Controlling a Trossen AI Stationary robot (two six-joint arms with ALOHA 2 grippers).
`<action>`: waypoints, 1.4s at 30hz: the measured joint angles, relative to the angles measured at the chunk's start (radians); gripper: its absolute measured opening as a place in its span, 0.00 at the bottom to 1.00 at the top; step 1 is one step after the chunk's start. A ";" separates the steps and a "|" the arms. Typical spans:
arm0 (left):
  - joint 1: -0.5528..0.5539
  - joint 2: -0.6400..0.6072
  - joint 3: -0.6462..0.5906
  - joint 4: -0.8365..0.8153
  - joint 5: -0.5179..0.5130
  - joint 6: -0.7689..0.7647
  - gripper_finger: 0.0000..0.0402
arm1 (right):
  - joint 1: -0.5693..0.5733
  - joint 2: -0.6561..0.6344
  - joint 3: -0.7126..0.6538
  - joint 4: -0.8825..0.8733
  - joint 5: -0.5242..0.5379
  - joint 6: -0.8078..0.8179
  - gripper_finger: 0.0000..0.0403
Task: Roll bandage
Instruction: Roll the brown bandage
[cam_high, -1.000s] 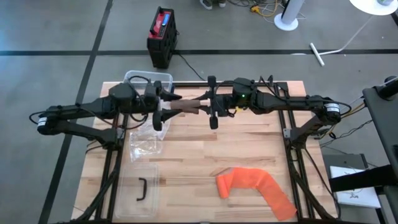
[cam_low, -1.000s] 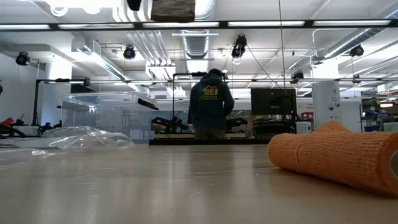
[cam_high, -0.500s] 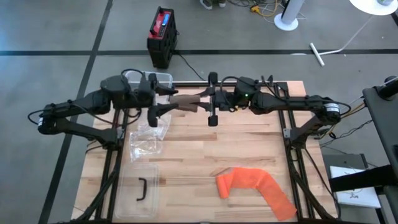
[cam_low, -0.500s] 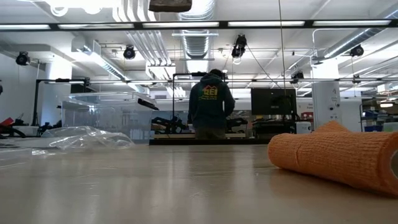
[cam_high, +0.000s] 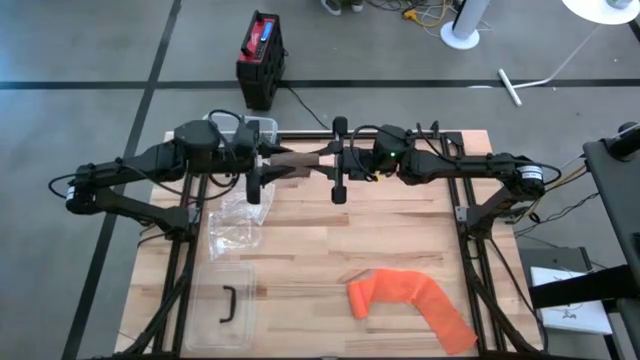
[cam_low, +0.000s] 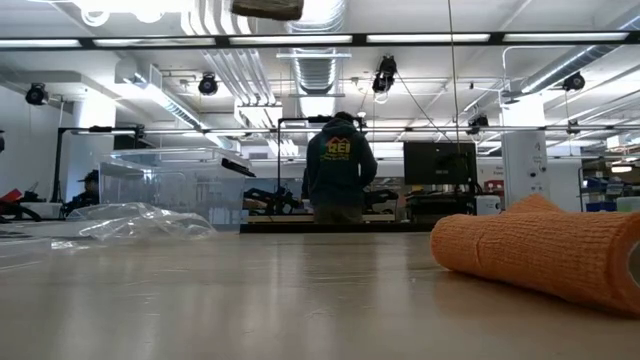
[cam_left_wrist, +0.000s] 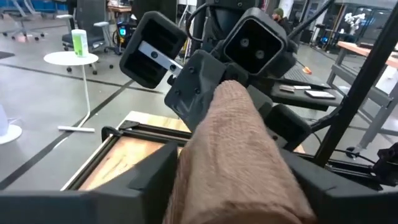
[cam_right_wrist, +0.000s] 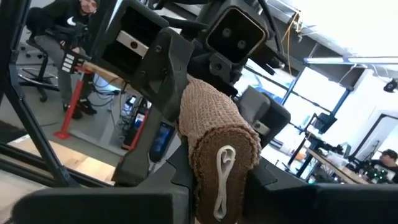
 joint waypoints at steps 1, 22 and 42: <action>0.002 -0.005 -0.003 -0.006 0.003 0.005 0.47 | 0.000 0.000 0.000 -0.002 0.001 0.007 0.15; 0.008 -0.024 -0.045 -0.060 -0.009 0.451 0.19 | 0.000 -0.022 0.006 -0.076 -0.007 0.408 0.78; 0.006 -0.028 -0.047 0.003 0.076 0.544 0.14 | -0.005 0.021 0.032 -0.049 0.025 0.498 0.57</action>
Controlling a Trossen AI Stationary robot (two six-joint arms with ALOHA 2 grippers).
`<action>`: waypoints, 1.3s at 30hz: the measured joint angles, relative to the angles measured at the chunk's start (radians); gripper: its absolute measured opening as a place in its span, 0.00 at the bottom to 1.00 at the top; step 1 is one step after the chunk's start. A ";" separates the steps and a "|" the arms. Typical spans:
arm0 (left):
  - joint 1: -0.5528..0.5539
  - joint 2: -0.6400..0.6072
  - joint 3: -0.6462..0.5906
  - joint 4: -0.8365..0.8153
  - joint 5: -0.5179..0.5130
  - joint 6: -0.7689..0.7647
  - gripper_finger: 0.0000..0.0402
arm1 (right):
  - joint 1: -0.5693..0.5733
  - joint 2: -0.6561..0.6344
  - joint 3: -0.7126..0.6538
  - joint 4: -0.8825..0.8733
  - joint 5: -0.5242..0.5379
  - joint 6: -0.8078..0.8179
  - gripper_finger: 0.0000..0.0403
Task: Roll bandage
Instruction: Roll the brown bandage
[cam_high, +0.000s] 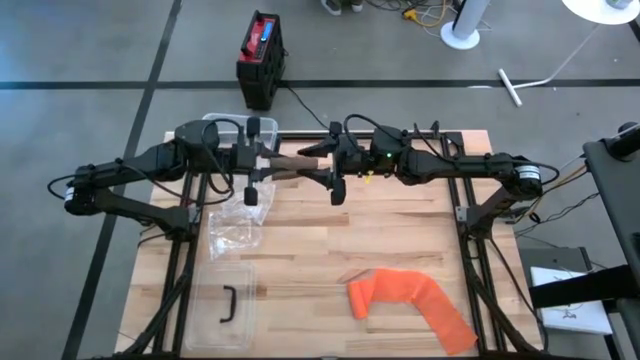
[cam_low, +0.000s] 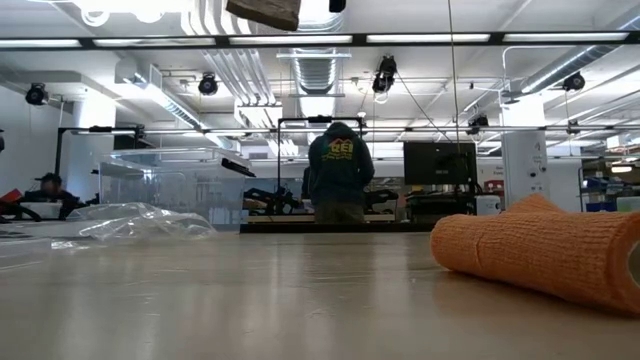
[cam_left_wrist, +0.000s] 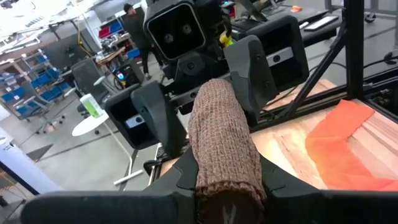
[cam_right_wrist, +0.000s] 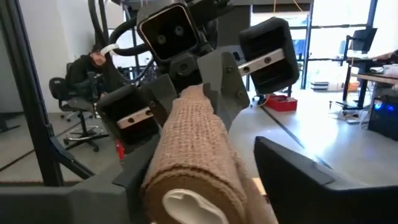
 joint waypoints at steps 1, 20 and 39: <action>0.000 0.000 0.000 0.001 0.000 0.000 0.14 | 0.000 0.000 0.000 0.001 0.000 0.000 0.54; 0.003 -0.120 -0.186 0.256 0.034 -0.109 0.36 | 0.005 -0.003 0.000 0.011 -0.009 -0.328 0.13; 0.025 -0.182 -0.267 0.383 -0.064 -0.252 0.66 | 0.022 0.034 -0.004 0.144 0.055 -0.461 0.13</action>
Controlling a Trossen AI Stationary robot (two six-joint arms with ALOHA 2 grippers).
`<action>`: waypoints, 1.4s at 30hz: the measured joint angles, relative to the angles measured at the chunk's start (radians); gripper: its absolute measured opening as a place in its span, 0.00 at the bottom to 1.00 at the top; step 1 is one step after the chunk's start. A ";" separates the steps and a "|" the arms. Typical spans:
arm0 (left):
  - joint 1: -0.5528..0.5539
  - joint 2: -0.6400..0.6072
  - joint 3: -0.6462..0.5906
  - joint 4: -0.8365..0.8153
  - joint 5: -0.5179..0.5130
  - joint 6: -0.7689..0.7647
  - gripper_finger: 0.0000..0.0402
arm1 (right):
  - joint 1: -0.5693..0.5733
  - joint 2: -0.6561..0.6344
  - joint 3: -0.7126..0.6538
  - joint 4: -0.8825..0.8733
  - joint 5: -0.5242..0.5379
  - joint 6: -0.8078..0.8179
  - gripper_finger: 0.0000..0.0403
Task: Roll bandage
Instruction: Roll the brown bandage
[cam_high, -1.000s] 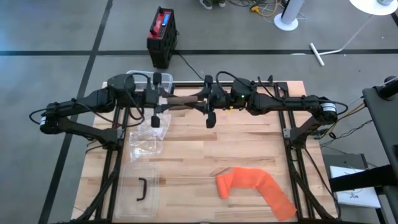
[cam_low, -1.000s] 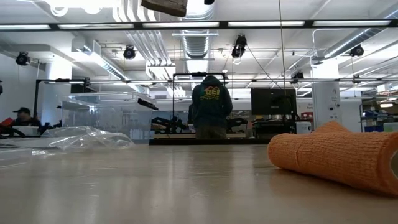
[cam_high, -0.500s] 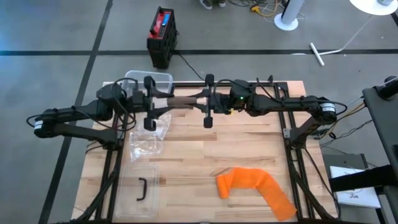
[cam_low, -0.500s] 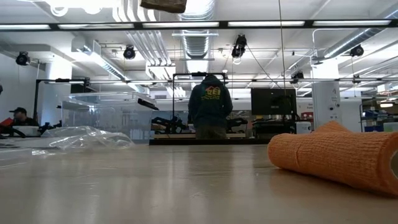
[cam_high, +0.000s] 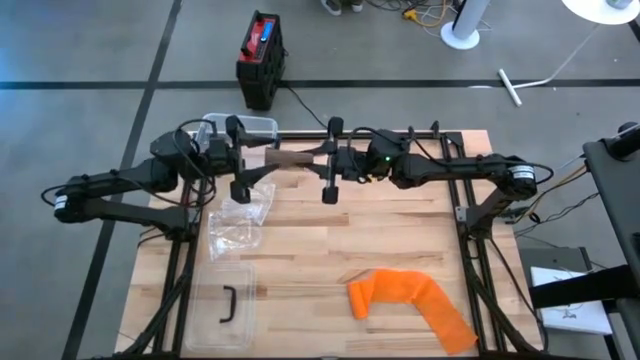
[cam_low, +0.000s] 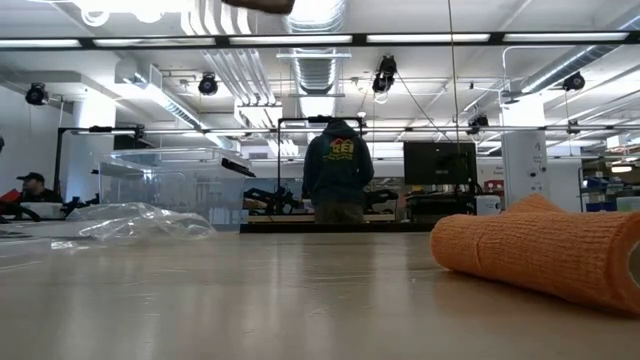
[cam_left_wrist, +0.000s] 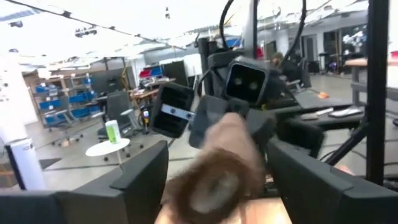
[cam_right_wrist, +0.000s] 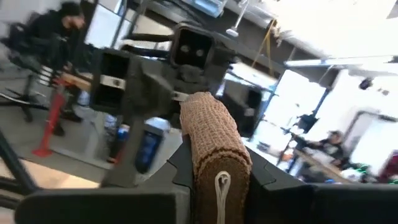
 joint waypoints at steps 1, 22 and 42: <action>0.001 0.006 0.001 -0.001 0.000 0.005 0.67 | 0.001 0.003 -0.001 0.012 -0.013 0.023 0.13; 0.001 0.044 -0.003 0.012 0.048 -0.032 0.54 | 0.003 0.050 -0.002 0.156 0.007 -0.029 0.13; 0.003 0.058 -0.003 0.055 0.109 -0.416 0.55 | 0.009 0.049 -0.012 0.122 0.066 -0.591 0.13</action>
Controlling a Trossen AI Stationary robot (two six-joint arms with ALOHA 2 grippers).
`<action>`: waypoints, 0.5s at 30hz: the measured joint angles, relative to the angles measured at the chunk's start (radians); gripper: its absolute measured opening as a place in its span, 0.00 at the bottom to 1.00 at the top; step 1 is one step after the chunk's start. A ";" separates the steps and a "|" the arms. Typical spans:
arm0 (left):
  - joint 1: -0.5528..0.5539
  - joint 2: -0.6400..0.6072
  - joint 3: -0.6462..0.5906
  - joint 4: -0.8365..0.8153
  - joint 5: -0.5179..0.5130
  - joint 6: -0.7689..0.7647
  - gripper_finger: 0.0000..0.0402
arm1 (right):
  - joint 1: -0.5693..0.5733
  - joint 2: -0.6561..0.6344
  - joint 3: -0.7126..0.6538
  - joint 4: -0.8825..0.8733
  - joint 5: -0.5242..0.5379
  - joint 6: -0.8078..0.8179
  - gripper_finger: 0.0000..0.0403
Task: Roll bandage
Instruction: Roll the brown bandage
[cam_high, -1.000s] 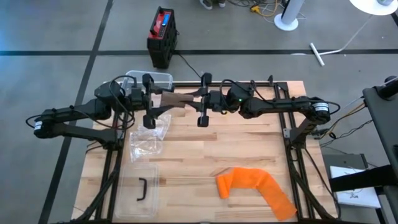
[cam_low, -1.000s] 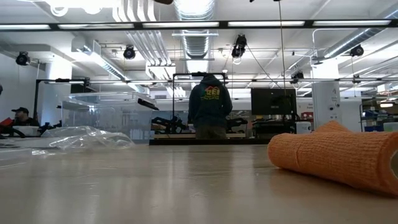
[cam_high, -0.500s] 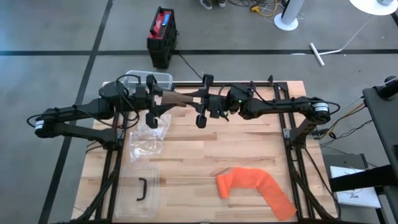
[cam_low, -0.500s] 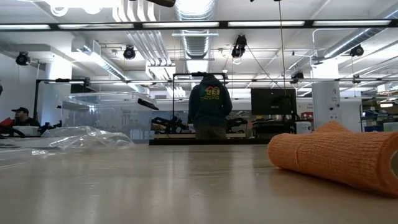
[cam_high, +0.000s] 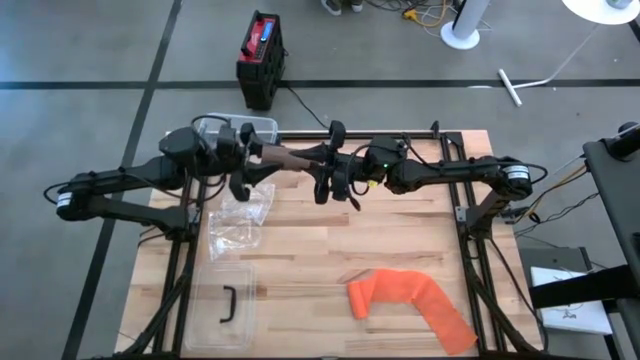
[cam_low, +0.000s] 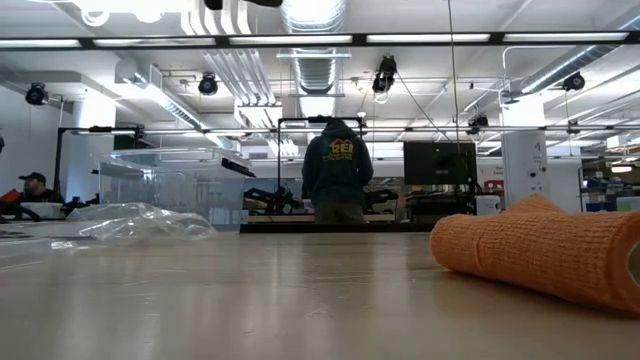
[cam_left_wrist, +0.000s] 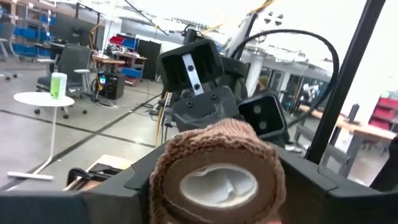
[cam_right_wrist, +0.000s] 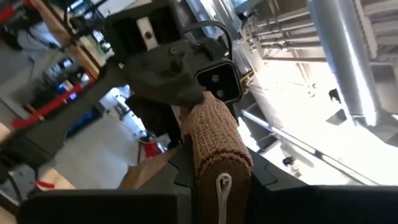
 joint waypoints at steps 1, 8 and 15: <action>0.000 0.004 0.000 0.008 0.000 -0.011 0.56 | 0.000 0.000 -0.001 -0.001 0.001 -0.016 0.13; 0.000 0.008 0.000 0.022 0.001 -0.054 0.60 | 0.000 0.000 -0.002 -0.005 0.041 -0.126 0.13; 0.000 0.009 0.001 0.025 0.000 -0.060 0.57 | 0.001 0.000 -0.003 -0.004 0.065 -0.166 0.14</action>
